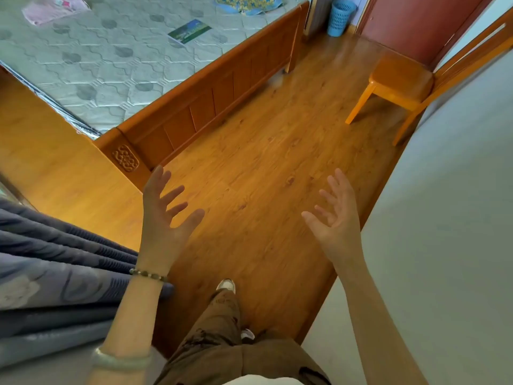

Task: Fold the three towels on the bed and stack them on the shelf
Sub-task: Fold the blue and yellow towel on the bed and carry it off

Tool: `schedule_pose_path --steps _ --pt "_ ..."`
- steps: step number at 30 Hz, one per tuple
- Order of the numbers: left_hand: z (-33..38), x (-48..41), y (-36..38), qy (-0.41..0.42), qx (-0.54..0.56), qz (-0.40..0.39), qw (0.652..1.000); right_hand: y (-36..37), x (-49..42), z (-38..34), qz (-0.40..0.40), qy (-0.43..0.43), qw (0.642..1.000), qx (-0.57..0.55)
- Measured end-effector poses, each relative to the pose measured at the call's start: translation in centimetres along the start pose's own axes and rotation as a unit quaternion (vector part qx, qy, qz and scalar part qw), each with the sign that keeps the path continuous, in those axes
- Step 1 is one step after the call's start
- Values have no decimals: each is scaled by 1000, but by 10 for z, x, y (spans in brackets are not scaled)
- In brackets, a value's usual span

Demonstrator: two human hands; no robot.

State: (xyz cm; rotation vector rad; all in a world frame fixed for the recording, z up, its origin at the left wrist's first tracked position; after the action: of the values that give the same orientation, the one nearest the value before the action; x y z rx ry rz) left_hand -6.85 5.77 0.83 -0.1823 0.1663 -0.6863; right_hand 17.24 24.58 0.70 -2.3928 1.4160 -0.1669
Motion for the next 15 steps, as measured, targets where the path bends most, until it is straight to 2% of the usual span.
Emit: schedule_pose_path --steps 6,15 --pt "-15 -67 16 -9 8 -5 1000 9 -64 14 14 24 1000 13" --pt "-15 -216 59 11 25 -55 998 25 -205 10 51 42 998 4"
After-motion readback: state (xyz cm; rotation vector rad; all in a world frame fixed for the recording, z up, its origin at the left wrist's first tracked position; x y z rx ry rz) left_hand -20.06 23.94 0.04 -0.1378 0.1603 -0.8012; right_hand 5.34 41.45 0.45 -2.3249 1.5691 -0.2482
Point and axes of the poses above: each hand's wrist, its own x-axis away from the middle knuckle, its own y-axis out of the palm, z = x × y, the point moved 9 cm from there along -x, towards the middle knuckle, and after that the axes turned 3 degrees about x, right-handed, at the moved point
